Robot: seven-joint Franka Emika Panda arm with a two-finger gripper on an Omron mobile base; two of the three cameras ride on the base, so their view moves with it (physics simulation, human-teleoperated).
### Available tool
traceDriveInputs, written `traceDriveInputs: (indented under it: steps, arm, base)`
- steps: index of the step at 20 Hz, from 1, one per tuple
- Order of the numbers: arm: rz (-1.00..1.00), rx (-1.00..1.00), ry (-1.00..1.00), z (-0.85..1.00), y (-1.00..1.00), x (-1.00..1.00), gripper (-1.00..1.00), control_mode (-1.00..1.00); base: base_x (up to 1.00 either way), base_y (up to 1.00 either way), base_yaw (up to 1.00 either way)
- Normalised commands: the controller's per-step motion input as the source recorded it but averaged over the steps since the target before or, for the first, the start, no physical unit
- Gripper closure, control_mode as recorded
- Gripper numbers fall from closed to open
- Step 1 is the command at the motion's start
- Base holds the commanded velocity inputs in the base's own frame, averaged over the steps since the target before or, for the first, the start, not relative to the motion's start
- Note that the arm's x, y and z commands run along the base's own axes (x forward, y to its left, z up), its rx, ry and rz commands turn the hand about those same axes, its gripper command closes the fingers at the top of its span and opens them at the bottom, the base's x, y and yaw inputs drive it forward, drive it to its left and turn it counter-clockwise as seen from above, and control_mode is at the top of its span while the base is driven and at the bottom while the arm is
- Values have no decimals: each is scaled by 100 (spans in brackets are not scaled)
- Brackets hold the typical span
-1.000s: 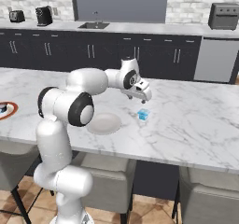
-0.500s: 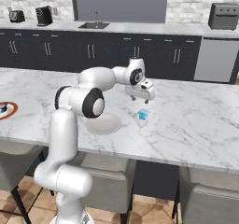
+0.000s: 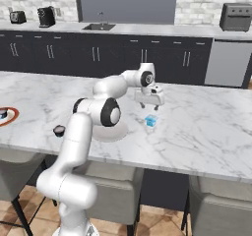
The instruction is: Place two yogurt containers on each plate.
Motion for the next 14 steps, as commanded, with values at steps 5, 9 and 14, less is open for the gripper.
traceDriveInputs:
  steps: [5,9,14]
  arm:
    - [0,0,3,-30,-7,-12,-100,-100]
    - [0,1,-12,-3,-2,-57,-100,-100]
    - [0,3,-12,-29,1,-79,-100,-100]
  base:
    - [0,0,0]
    - [0,0,0]
    - [0,0,0]
